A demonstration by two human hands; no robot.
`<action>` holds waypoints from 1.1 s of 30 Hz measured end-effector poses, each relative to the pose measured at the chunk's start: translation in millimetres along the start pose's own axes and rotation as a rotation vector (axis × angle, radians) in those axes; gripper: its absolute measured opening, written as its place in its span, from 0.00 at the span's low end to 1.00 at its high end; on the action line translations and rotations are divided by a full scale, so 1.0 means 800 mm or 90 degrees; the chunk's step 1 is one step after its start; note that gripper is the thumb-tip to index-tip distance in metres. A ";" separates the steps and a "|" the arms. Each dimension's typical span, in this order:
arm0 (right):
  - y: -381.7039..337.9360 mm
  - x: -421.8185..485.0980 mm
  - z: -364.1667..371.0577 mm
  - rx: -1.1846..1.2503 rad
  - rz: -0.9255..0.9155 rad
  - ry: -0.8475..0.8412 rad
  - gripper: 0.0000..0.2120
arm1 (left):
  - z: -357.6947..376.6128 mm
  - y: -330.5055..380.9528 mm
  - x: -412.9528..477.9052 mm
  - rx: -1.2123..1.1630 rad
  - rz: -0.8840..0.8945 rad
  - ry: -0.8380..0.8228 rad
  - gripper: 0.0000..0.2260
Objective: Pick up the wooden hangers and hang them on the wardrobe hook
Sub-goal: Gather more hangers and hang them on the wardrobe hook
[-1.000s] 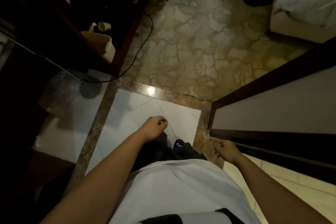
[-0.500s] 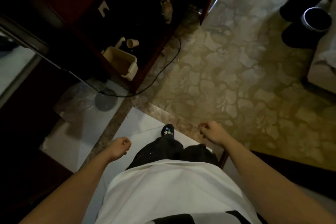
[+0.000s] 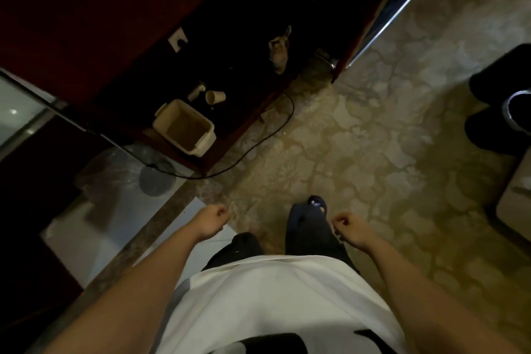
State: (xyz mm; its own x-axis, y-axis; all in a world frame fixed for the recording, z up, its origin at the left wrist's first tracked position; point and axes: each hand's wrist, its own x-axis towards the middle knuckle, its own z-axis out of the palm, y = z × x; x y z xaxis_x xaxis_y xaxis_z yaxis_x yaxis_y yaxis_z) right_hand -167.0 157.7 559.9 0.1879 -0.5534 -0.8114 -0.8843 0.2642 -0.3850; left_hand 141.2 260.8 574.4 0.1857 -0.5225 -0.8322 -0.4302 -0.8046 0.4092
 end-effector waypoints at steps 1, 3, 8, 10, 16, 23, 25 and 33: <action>0.004 0.009 -0.025 -0.007 0.001 -0.003 0.13 | 0.008 0.028 0.007 -0.005 0.006 0.003 0.08; 0.007 0.030 -0.076 -0.034 -0.007 -0.005 0.12 | 0.020 0.082 0.019 -0.013 0.020 0.001 0.08; -0.045 0.087 -0.199 -0.084 -0.096 -0.029 0.12 | 0.010 0.215 0.037 -0.009 0.077 0.010 0.10; -0.087 0.106 -0.242 -0.104 -0.152 -0.025 0.13 | -0.016 0.265 0.035 0.018 0.114 0.027 0.13; -0.262 0.119 -0.357 -0.155 -0.396 0.040 0.11 | -0.144 0.387 0.005 0.098 0.225 0.132 0.15; -0.460 0.051 -0.460 -0.169 -0.636 0.113 0.09 | -0.304 0.495 -0.082 0.218 0.342 0.268 0.14; -0.504 0.025 -0.481 -0.174 -0.705 0.156 0.08 | -0.341 0.516 -0.111 0.248 0.367 0.329 0.13; -0.647 -0.042 -0.534 -0.207 -0.813 0.201 0.08 | -0.459 0.577 -0.186 0.279 0.398 0.467 0.12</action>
State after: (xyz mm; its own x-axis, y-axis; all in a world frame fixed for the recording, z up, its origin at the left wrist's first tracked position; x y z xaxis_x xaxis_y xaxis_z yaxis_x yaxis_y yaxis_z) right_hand 101.9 -298.0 974.8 0.8804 -0.4379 0.1820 -0.2367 -0.7384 -0.6314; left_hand 239.1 -136.6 1024.1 0.2460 -0.9688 -0.0309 -0.8877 -0.2379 0.3941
